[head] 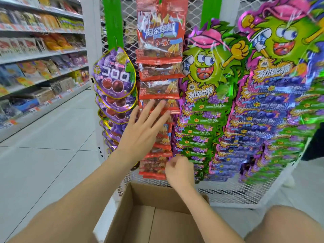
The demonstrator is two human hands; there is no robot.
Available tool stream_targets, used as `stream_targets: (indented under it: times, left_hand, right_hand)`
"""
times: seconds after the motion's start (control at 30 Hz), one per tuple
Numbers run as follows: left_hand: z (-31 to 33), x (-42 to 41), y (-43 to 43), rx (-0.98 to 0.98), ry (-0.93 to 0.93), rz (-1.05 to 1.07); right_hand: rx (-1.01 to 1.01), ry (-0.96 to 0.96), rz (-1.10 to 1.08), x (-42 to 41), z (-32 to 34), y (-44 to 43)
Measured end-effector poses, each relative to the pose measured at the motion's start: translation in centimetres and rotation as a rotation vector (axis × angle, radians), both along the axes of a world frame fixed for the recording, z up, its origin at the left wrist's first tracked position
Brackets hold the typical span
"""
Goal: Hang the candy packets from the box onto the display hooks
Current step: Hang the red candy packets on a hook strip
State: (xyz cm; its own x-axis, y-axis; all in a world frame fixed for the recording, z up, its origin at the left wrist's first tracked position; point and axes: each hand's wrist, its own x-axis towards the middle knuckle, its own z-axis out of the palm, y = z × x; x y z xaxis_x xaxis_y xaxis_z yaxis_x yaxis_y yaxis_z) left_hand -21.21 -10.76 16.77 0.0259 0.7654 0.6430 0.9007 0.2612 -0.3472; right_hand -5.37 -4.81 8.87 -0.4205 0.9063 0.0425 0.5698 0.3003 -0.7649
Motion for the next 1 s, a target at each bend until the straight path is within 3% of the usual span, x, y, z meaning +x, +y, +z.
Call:
stream_targets:
  times: [0.17, 0.3, 0.4, 0.47, 0.63, 0.8, 1.0]
  left_hand:
    - [-0.7, -0.4, -0.6, 0.057, -0.079, -0.025]
    - [-0.6, -0.1, -1.2, 0.188, -0.267, -0.071]
    - [-1.0, 0.3, -1.5, 0.280, -0.615, -0.123]
    - [-1.2, 0.4, -1.5, 0.304, -0.736, -0.162]
    - [-0.8, -0.1, -1.7, 0.388, -0.728, -0.105]
    - [-1.7, -0.4, -2.6, 0.277, -0.695, -0.066]
    - [-1.4, -1.8, -4.0, 0.549, -0.823, 0.053]
  right_hand:
    - [0.472, 0.461, 0.014, 0.6, 4.6, 0.2]
    - [0.678, 0.455, 0.083, -1.4, 7.6, 0.7]
    - [0.629, 0.328, 0.098, -3.3, 8.4, 1.5]
    - [0.592, 0.237, 0.099, -4.2, 8.4, 2.2]
    - [0.471, 0.269, 0.118, -3.9, 7.9, 1.8]
    - [0.433, 0.217, 0.268, -3.6, 6.3, 0.2]
    - [0.432, 0.049, 0.296, -3.8, 8.5, 1.3]
